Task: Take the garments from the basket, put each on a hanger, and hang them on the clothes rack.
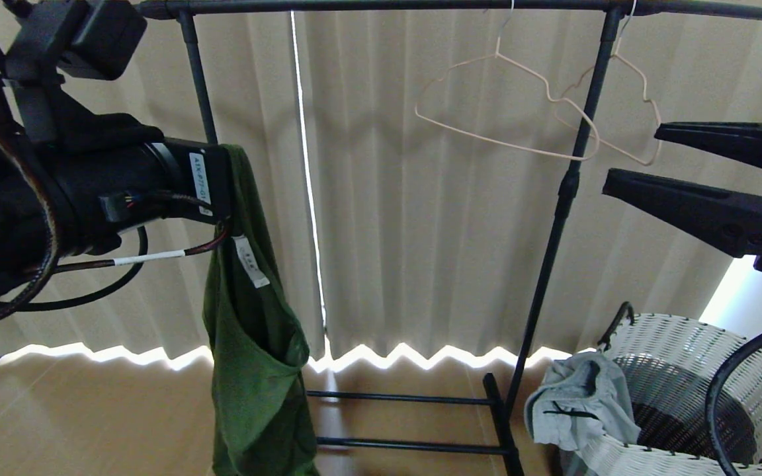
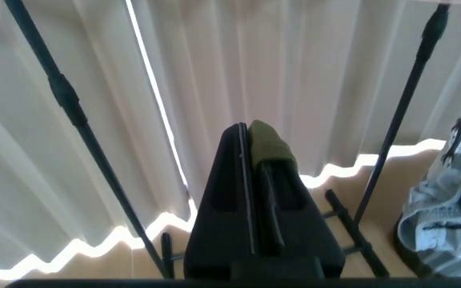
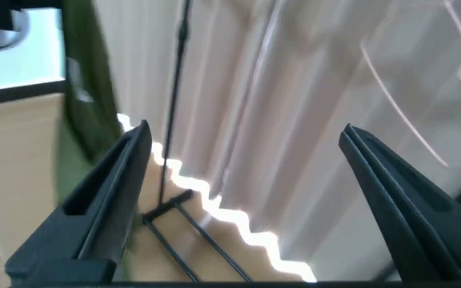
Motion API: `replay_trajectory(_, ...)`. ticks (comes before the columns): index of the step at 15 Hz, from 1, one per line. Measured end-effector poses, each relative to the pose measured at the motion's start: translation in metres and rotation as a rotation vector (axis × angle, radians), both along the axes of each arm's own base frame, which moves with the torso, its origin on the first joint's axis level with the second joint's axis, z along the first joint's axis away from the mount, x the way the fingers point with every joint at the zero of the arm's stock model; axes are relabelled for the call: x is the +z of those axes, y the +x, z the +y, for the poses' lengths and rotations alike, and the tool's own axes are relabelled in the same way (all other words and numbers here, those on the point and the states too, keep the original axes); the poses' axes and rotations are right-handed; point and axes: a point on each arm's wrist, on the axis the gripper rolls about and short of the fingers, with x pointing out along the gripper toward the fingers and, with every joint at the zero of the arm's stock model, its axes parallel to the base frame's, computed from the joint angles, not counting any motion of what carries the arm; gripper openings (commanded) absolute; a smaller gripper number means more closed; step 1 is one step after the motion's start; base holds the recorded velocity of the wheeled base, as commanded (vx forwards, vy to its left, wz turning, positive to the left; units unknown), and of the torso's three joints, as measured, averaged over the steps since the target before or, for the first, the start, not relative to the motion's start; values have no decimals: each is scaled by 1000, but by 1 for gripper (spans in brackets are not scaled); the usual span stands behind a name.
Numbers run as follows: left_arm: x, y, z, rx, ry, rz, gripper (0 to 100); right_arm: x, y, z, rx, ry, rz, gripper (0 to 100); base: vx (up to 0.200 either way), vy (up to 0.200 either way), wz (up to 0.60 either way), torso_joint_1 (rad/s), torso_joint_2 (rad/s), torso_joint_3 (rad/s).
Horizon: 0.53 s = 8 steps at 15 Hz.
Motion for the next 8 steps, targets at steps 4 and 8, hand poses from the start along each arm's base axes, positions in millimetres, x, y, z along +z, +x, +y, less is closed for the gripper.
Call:
replay_trajectory(4,-22,-17,21,39,35,47,0,-19,7,-27,-217,-78,93,100,0,0,0,0,0,0)
replay_trajectory(8,-46,-35,52,127,54,90,0,-42,-3,-56,-364,-236,119,100,0,0,0,0,0,0)
